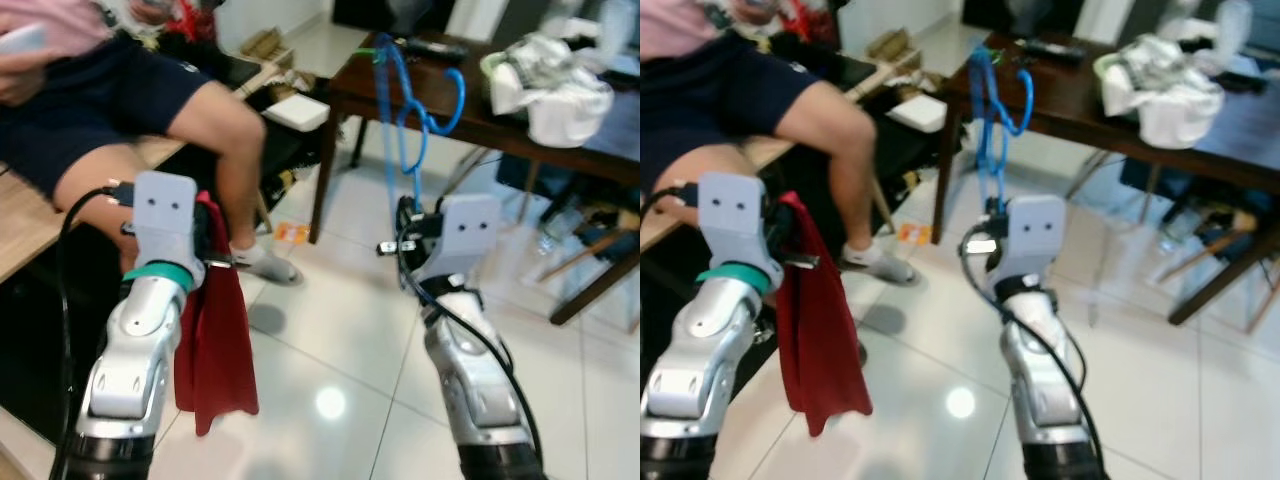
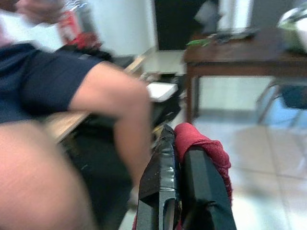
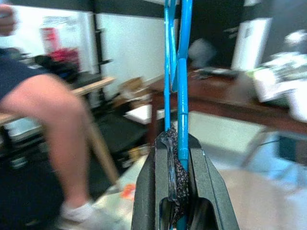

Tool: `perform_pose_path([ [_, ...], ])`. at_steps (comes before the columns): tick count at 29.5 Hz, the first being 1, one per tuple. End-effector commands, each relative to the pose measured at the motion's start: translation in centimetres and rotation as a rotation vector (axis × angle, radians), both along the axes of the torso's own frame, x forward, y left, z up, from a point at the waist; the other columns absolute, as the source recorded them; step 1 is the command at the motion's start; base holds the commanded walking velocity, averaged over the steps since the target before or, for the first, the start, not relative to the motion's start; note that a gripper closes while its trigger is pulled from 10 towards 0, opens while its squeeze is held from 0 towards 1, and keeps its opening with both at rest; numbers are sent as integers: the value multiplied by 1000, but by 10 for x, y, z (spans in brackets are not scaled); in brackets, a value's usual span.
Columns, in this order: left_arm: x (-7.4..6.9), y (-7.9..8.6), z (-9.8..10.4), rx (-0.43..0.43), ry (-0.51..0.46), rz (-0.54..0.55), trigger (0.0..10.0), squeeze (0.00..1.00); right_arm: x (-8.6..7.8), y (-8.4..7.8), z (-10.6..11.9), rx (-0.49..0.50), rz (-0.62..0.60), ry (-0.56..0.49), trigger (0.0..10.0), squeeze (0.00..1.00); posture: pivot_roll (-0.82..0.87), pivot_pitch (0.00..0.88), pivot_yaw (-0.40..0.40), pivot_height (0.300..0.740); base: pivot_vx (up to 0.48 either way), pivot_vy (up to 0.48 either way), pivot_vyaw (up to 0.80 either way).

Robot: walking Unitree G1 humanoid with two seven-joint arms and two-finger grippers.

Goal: Hang hanger

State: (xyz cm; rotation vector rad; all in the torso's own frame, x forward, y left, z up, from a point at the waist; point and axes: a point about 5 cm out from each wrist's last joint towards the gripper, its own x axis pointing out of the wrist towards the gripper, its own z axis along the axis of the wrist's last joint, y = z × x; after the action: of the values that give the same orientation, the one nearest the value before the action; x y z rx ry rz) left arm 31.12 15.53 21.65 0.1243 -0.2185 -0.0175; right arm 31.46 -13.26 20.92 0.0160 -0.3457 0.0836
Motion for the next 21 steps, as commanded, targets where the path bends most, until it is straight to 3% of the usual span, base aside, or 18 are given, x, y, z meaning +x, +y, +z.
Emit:
perform_pose_path([
  [1,-1,1,1,12,-3,5,10000,0,-1,2,-2,11,8,10,10000,0,-2,45,37,740,0,0,-800],
  [10,-1,-2,-2,-10,50,-22,10000,0,0,1,-2,15,1,13,10000,0,-1,46,38,740,0,0,-800],
  [21,-4,-7,0,-36,26,-62,10000,0,1,-2,-2,17,-10,19,10000,0,0,51,37,740,0,0,-800],
])
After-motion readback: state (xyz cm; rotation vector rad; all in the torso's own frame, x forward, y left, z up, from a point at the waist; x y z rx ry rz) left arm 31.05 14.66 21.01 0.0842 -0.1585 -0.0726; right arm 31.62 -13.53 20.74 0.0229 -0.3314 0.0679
